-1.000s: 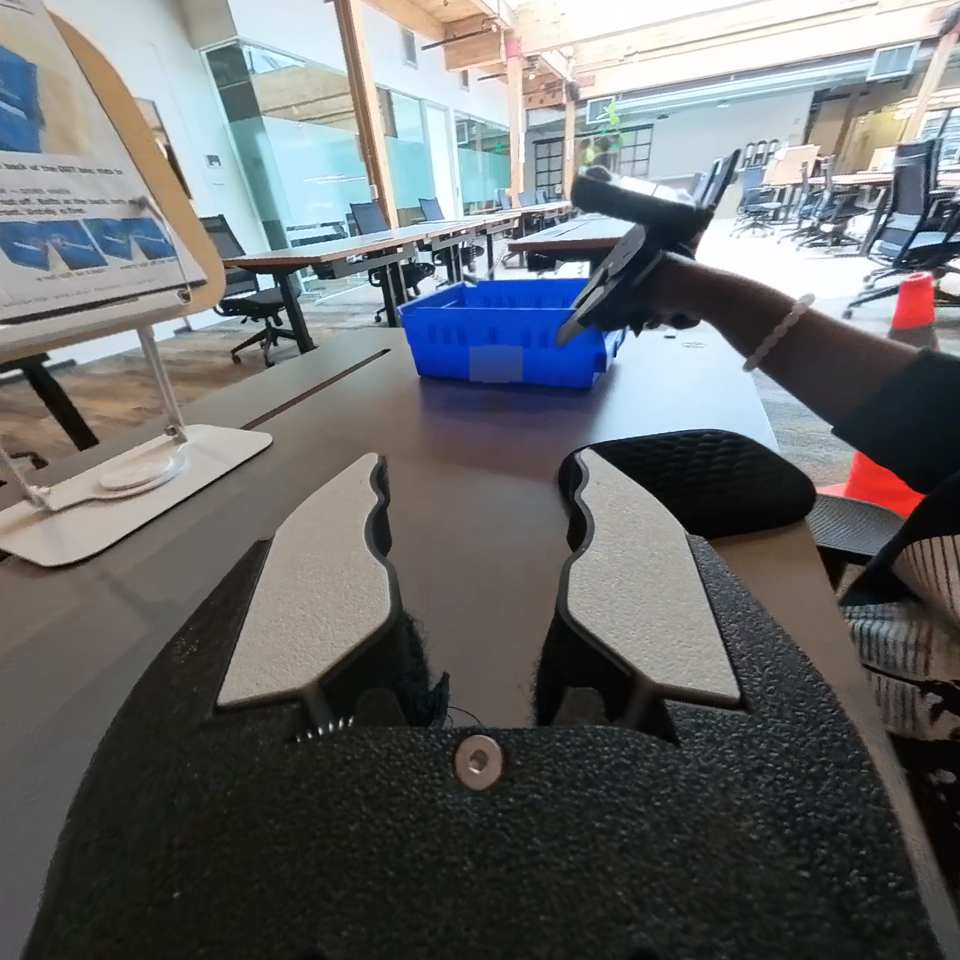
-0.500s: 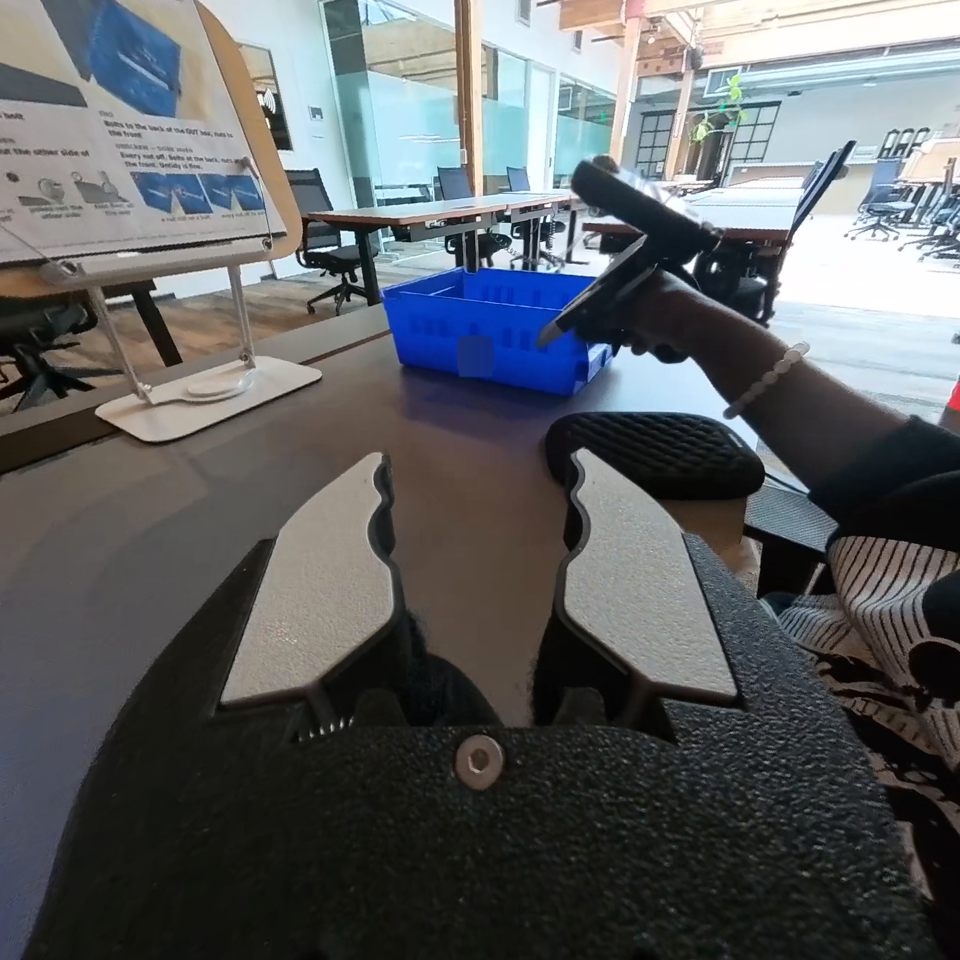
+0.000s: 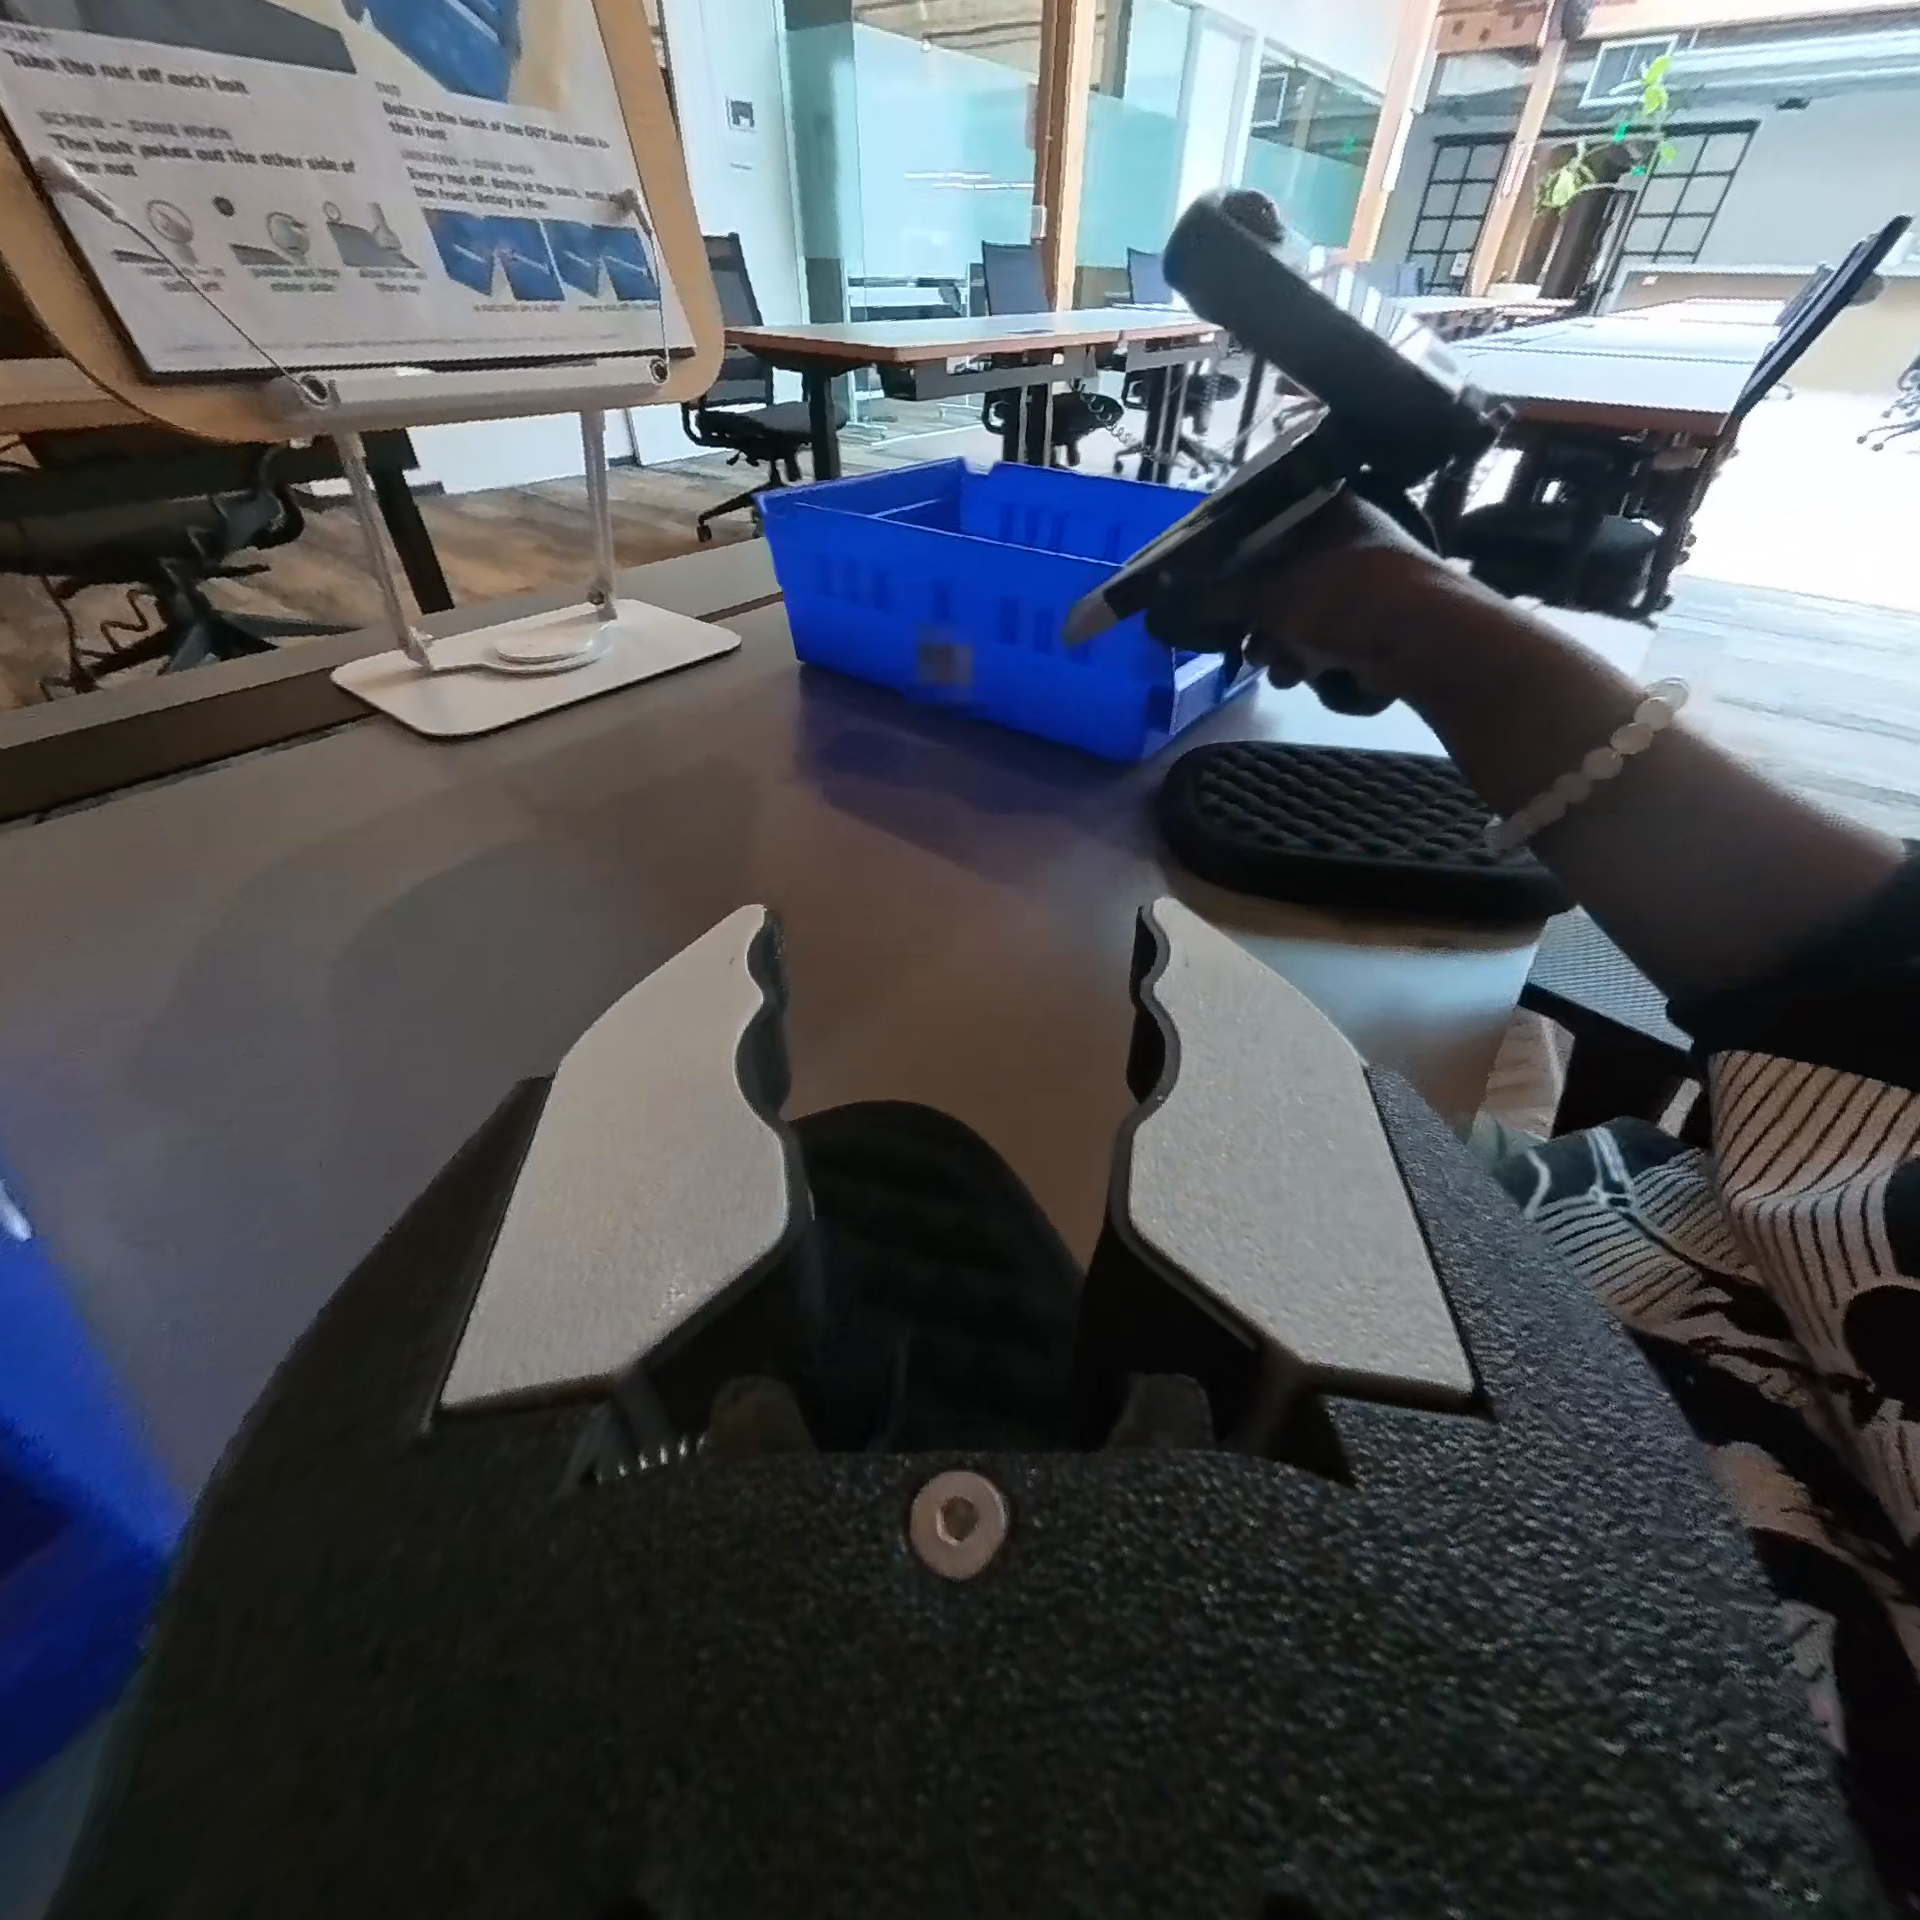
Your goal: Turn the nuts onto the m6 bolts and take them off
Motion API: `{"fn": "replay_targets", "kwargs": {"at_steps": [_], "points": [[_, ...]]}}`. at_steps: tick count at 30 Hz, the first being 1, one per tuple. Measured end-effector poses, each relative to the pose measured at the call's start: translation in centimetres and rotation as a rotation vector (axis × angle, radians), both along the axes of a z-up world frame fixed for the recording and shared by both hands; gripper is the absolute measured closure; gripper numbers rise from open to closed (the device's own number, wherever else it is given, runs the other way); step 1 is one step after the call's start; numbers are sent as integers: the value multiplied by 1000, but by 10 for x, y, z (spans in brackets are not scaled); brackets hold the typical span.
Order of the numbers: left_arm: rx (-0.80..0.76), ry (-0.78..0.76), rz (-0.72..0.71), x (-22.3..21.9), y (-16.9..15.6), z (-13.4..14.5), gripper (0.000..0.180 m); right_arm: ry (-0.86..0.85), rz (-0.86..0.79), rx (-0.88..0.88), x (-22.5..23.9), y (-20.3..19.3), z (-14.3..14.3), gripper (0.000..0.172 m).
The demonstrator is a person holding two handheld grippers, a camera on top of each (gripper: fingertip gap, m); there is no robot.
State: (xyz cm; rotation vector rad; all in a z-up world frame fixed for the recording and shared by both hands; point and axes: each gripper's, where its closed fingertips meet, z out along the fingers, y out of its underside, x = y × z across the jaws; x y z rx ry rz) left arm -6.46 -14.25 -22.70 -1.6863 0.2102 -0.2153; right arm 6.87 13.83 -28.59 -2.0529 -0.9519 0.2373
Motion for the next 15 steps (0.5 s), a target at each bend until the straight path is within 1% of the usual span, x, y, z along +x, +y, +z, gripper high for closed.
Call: {"fn": "replay_targets", "kwargs": {"at_steps": [8, 15], "points": [[-5, 19, 36, -7, -13, -5, 117, 1, 54, 33, -39, -20, 0, 161], [8, 21, 116, -22, -21, 2, 116, 28, 136, 37, -69, -42, 0, 157]]}}
